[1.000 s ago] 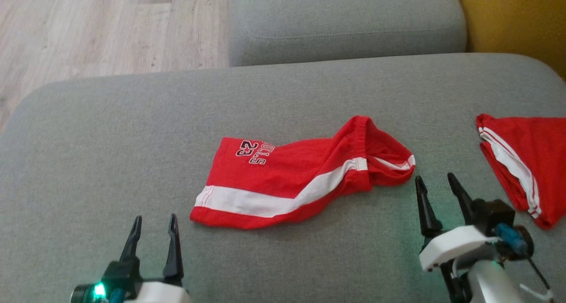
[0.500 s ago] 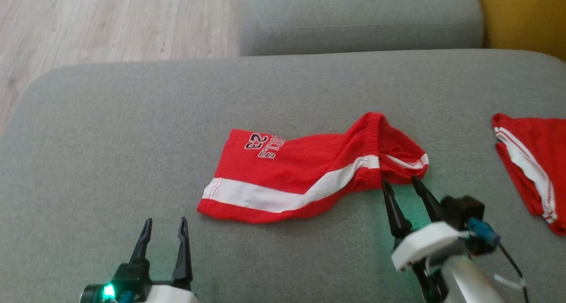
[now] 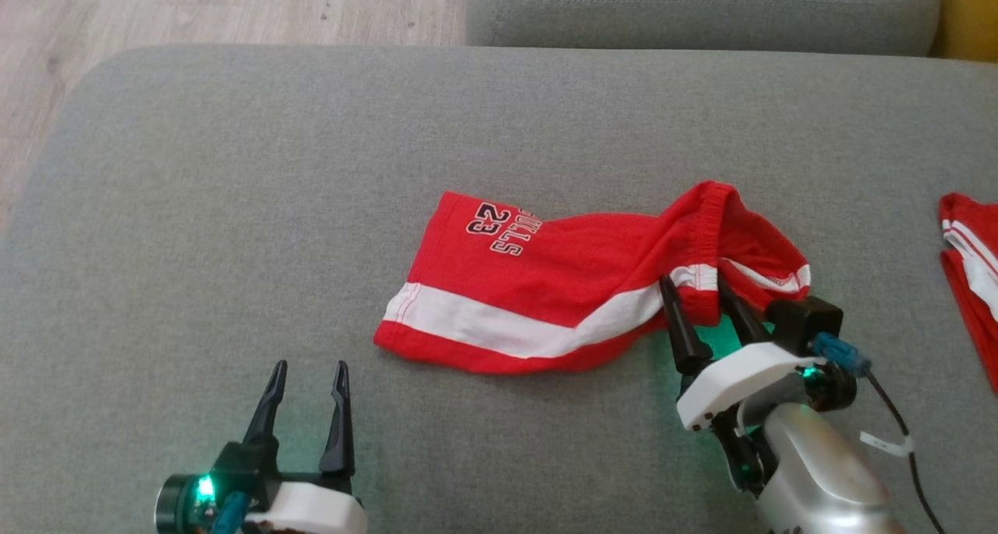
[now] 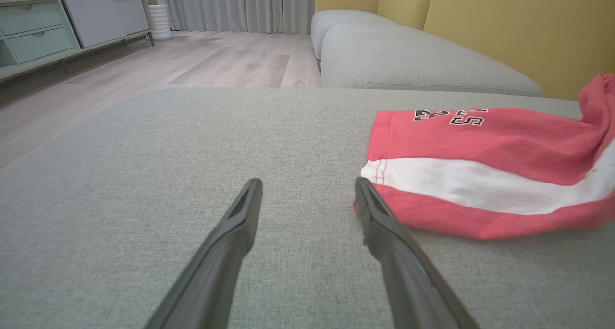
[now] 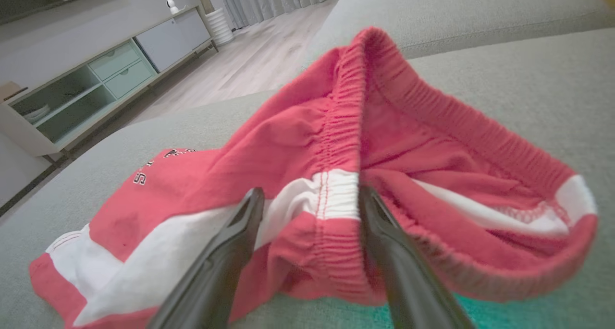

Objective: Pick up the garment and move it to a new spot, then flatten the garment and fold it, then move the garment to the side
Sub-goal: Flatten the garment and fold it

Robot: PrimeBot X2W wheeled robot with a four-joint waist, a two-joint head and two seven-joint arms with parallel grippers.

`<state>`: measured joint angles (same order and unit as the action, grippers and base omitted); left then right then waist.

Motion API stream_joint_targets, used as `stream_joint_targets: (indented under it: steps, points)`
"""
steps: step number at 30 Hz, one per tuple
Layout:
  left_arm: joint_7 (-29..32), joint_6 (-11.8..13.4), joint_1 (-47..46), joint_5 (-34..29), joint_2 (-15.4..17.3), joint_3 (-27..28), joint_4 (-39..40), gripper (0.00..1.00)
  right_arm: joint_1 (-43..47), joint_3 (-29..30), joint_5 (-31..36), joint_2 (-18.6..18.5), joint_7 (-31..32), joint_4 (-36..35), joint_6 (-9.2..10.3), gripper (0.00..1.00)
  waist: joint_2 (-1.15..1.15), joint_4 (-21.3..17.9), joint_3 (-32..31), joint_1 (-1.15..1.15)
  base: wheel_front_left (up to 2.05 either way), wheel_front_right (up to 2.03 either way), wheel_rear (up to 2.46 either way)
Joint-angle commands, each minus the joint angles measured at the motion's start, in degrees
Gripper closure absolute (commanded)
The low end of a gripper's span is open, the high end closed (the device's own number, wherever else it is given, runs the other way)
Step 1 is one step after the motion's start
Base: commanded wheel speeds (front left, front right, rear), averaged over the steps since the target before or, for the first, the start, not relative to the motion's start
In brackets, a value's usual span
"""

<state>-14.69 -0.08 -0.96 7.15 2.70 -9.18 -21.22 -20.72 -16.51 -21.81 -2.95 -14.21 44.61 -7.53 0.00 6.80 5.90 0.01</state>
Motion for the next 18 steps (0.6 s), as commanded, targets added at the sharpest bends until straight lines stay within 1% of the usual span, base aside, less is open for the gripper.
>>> stream_joint_targets:
  steps: [1, 7, 8, 9, 10, 11, 12, 18]
  points:
    - [-0.3, -0.2, -2.2, 0.2, 0.2, 1.7, 1.6, 0.00, -2.3, -1.4, -1.1, 0.1, -0.8, -1.1, 0.04, 0.00, 0.00, 0.1, 0.1, -0.01, 0.00, 0.00, 0.00]
    - [-0.3, 0.0, -2.5, 0.5, 0.2, 1.4, 1.8, 0.00, -2.0, -3.2, -3.7, 0.1, -0.8, -1.7, 0.04, 0.00, 0.00, -0.3, 0.0, -0.01, 0.00, 0.00, 0.00]
    - [-0.3, 0.0, -2.5, 0.5, 0.2, 1.4, 1.8, 0.00, -2.0, -3.6, -4.1, 0.1, -0.8, -1.9, 0.04, 0.06, 0.00, -0.4, 0.1, -0.01, 0.00, 0.00, 0.00]
    - [-0.3, 0.0, -2.6, 0.6, 0.2, 1.4, 1.9, 0.00, -2.0, -3.9, -4.5, 0.0, -0.8, -2.1, 0.04, 0.27, 0.00, -0.5, 0.1, -0.01, 0.00, 0.00, 0.00]
    - [-0.3, 0.1, -2.6, 0.6, 0.2, 1.3, 1.9, 0.00, -2.0, -4.3, -5.0, -0.1, -0.8, -2.3, 0.04, 0.62, 0.00, -0.7, 0.2, -0.01, 0.00, 0.00, 0.00]
    - [-0.3, 0.1, -2.7, 0.6, 0.2, 1.3, 1.9, 0.00, -2.0, -4.5, -5.4, -0.4, -0.8, -2.4, 0.04, 0.84, 0.00, -0.8, 0.2, -0.01, 0.00, 0.00, 0.00]
    - [-0.3, 0.1, -2.7, 0.7, 0.2, 1.3, 1.9, 0.00, -2.0, -4.7, -5.8, -0.6, -0.8, -2.5, 0.04, 1.00, 0.00, -0.9, 0.2, -0.01, 0.00, 0.00, 0.00]
    - [-0.3, -0.2, -3.1, 1.0, 0.2, 1.4, 1.7, 0.00, -1.9, -4.3, -6.3, -1.7, -0.8, -4.0, 0.04, 1.00, 0.00, -1.8, 0.4, -0.01, 0.00, 0.00, 0.00]
